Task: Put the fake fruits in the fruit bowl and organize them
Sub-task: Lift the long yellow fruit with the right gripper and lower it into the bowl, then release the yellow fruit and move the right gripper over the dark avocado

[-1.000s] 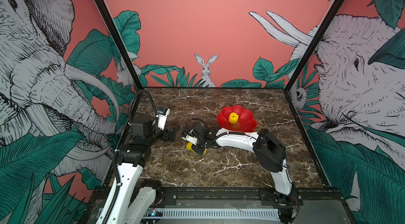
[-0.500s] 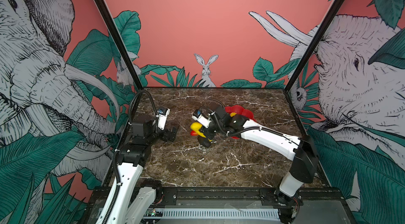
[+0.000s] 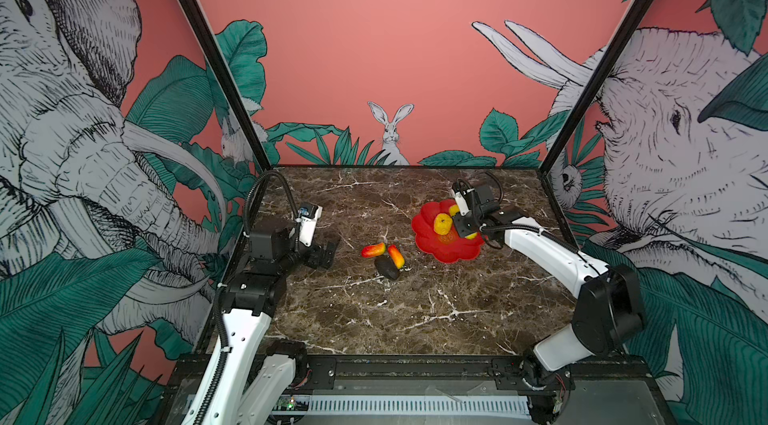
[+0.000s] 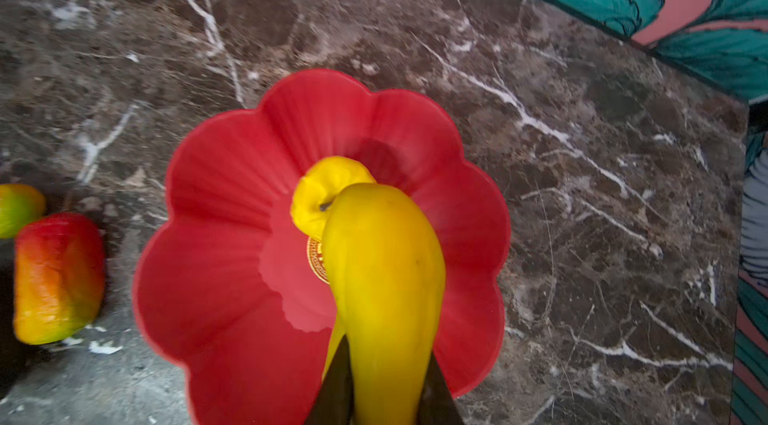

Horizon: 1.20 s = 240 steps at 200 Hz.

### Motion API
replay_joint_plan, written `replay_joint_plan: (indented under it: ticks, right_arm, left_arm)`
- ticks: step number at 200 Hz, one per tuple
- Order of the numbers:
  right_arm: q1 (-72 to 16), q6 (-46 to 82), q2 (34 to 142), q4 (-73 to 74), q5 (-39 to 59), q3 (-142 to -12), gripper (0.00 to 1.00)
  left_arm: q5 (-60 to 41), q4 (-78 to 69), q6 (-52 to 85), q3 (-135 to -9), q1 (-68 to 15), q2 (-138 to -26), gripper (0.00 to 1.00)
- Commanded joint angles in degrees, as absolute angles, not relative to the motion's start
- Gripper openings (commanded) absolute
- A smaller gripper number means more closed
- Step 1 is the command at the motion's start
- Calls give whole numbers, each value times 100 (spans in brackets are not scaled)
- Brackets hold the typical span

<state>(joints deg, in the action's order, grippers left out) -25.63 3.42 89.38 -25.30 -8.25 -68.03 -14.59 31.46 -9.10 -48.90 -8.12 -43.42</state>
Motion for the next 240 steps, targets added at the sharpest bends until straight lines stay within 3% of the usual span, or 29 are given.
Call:
replay_joint_plan:
  ticks: [1, 99, 151, 179, 203, 240]
  right_arm:
    - [-2365, 629, 9132, -2115, -989, -6684, 16]
    - [-2049, 703, 10231, -1673, -501, -6904, 16]
    - [-2045, 639, 10480, -1605, -379, -7009, 31]
    - [-2043, 617, 10470, -1626, -378, -7037, 44]
    - [-2047, 591, 10281, -1802, -442, -7084, 48]
    - [-2089, 481, 9520, -2102, -393, -7044, 68]
  left_arm:
    - [-1529, 3188, -988, -4878, -802, -4306, 100]
    - [-1485, 3199, -1006, -4873, -800, -4346, 100]
    - [-1490, 3207, -1002, -4872, -804, -4359, 100]
    - [-1475, 3209, -1002, -4873, -802, -4343, 100]
    - [-1459, 3204, -1006, -4869, -807, -4340, 100]
    - [-1484, 3214, -993, -4873, -805, -4334, 100]
